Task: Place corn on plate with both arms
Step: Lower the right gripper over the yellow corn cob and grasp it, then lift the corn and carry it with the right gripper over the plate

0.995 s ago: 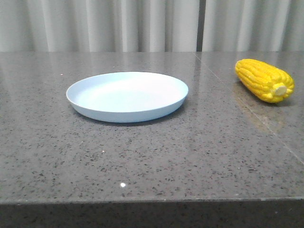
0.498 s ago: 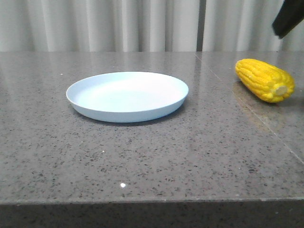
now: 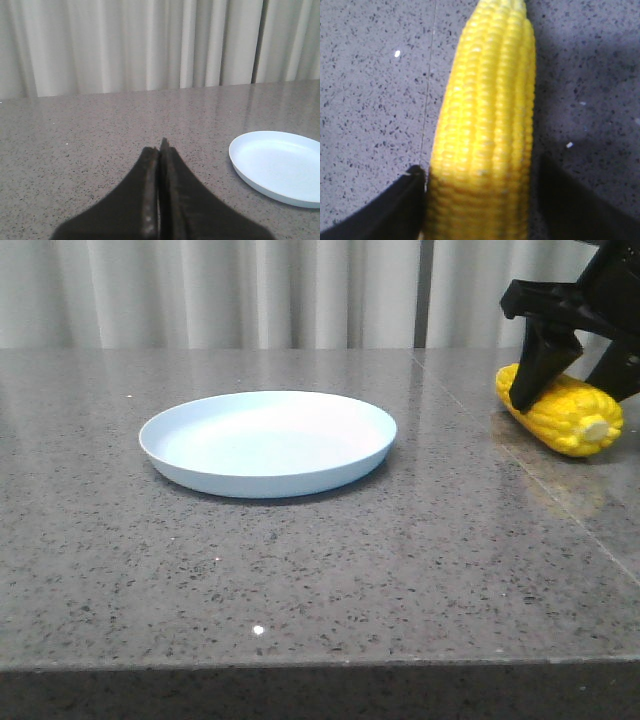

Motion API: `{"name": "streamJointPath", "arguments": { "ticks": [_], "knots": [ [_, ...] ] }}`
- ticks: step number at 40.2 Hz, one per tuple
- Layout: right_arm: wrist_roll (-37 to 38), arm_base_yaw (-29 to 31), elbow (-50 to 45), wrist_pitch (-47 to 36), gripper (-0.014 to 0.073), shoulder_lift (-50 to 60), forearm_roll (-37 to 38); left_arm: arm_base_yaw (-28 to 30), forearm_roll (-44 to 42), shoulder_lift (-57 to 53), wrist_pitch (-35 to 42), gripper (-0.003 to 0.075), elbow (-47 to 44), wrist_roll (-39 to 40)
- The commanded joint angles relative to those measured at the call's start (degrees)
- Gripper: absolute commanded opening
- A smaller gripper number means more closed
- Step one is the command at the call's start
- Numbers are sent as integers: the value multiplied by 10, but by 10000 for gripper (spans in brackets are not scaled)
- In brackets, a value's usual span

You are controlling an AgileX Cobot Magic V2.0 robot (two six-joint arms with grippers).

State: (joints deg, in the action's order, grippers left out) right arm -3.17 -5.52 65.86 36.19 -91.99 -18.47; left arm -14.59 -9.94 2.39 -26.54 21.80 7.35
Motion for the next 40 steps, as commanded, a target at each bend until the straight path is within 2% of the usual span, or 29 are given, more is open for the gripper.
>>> {"name": "streamJointPath", "arguments": {
  "ticks": [1, 3, 7, 14, 19, 23, 28, 40],
  "knots": [
    [-3, 0, 20, -16, 218, 23, -9, -3, -2, 7, 46, -20, 15, 0],
    [-3, 0, 20, -16, 122, 24, -9, -3, -2, 7, 46, -20, 15, 0],
    [-3, 1, 20, -13, 21, 34, -9, -3, -2, 7, 46, -20, 15, 0],
    [-3, 0, 35, -6, 27, 73, -6, -3, -2, 7, 46, -20, 15, 0],
    [13, -28, 68, 11, 27, 92, -6, -3, -2, 7, 46, -20, 15, 0],
    [64, -66, 101, 39, 27, 89, 0, -3, -2, 7, 46, -20, 15, 0],
    [124, -138, 122, 29, 27, 75, 48, -3, -2, 7, 46, -20, 15, 0],
    [360, -309, 189, 64, 27, -10, 256, -3, -2, 7, 46, -20, 15, 0]
  ]
}}
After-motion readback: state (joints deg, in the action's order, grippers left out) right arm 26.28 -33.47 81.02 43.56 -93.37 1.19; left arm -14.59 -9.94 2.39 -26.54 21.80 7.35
